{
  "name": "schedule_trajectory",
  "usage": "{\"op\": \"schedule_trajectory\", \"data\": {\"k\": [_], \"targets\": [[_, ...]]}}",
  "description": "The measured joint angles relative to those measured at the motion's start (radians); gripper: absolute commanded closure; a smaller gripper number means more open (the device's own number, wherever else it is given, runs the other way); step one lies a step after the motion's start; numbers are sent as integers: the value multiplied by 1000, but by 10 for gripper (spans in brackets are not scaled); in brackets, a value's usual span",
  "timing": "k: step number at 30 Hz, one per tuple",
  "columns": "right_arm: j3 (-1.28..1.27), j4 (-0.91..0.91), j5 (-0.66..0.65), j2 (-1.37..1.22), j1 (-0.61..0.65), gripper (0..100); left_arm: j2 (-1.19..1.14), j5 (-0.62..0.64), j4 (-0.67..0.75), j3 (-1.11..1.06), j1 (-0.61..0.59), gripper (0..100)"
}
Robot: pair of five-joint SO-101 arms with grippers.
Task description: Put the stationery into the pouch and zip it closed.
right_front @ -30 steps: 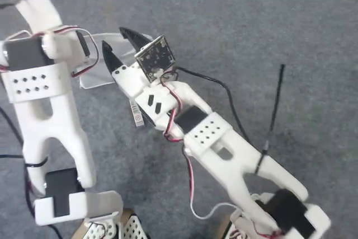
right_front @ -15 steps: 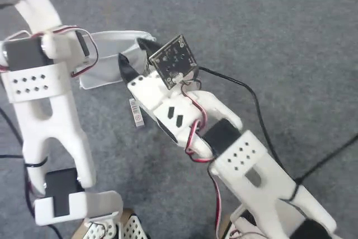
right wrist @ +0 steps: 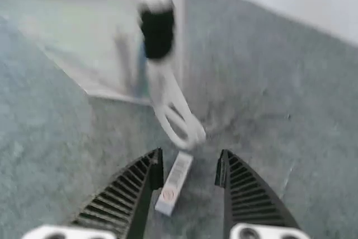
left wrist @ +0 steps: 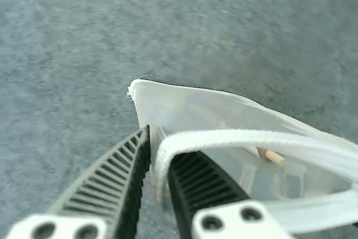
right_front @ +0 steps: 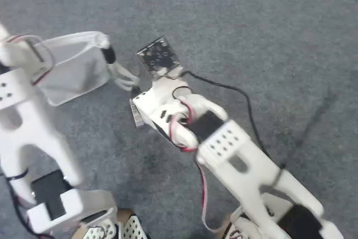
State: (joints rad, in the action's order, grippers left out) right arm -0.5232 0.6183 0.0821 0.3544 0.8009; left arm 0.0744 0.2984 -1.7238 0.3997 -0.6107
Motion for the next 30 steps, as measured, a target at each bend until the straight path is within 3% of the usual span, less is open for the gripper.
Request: {"op": "schedule_trajectory", "data": {"k": [12,26,30], "targets": [[215,0,87,-456,46,842,0,0,0,18,-64,990],[434,3,91,-770,48,842,0,0,0,18,-64,990],[535,92,91,-848,48,842,0,0,0,18,-64,990]]}}
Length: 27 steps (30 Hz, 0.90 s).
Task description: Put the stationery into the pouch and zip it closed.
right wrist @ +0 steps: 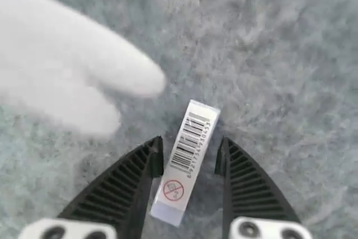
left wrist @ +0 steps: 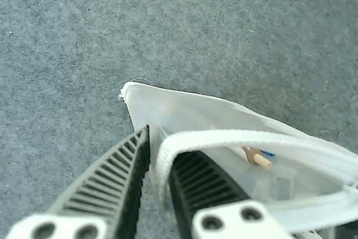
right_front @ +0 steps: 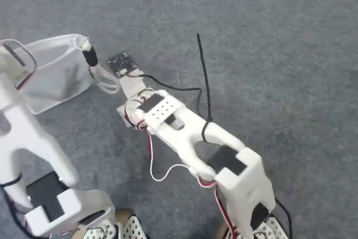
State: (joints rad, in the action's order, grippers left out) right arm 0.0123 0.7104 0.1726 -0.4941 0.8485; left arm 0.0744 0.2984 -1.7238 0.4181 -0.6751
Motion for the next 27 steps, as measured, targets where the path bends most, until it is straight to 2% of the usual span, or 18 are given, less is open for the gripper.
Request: {"op": "schedule_trajectory", "data": {"k": [7,14,21,27], "targets": [[181,181,0,-123,2,846,0,0,0,0,0,990],[242,253,0,-147,-3,997,0,0,0,0,0,990],[242,304,0,-147,-5,993,0,0,0,0,0,990],[258,436,2,-138,-34,991,0,0,0,0,0,990]]}}
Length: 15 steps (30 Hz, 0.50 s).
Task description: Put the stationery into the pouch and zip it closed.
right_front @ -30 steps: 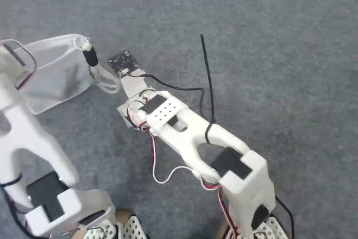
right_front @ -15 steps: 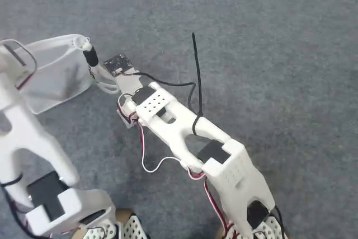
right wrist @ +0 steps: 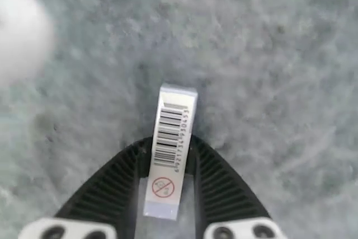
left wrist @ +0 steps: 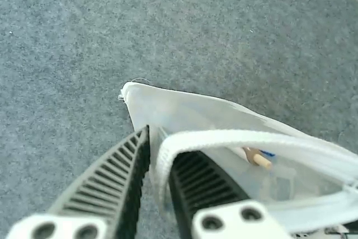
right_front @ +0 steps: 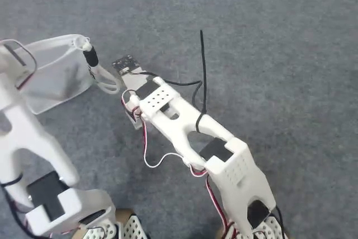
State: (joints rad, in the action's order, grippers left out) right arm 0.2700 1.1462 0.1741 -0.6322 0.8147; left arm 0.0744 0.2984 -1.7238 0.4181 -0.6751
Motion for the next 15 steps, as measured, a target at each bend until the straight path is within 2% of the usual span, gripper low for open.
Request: {"op": "schedule_trajectory", "data": {"k": [8,13,15], "targets": [[2,132,0,15,-9,987,0,0,0,0,0,990],[2,146,0,15,3,862,0,0,0,0,0,990],[0,167,0,15,20,850,0,0,0,0,0,990]]}}
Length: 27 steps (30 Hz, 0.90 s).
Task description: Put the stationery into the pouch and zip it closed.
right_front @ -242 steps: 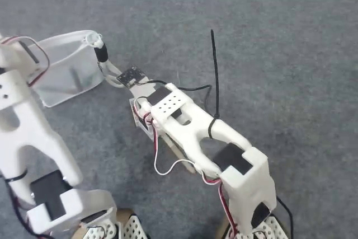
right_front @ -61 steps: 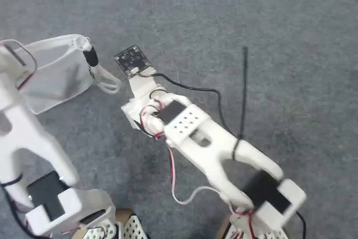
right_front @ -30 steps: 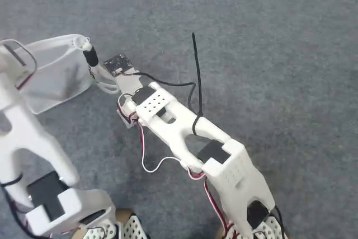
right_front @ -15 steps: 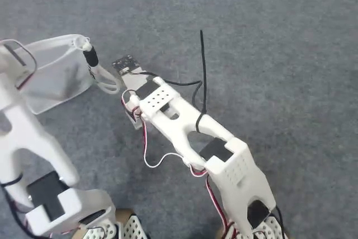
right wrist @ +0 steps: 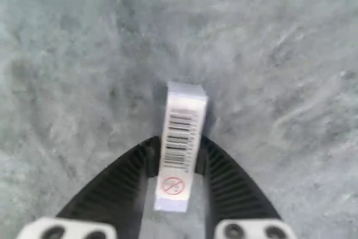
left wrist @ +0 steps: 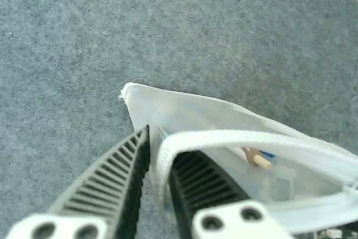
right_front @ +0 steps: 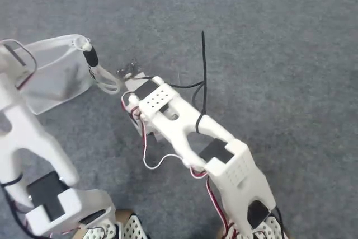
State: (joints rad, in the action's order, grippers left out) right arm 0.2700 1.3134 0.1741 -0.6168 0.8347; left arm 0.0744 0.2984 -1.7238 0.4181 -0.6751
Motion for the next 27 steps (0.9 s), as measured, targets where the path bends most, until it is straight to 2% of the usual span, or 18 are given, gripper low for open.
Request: {"op": "schedule_trajectory", "data": {"k": [6,12,19,27], "targets": [[0,8,2,0,18,850,0,0,0,0,0,990],[0,-38,115,0,18,850,0,0,0,0,0,990],[0,-86,133,0,17,856,0,0,0,0,0,990],[0,-95,133,-2,-2,984,0,0,0,0,0,990]]}}
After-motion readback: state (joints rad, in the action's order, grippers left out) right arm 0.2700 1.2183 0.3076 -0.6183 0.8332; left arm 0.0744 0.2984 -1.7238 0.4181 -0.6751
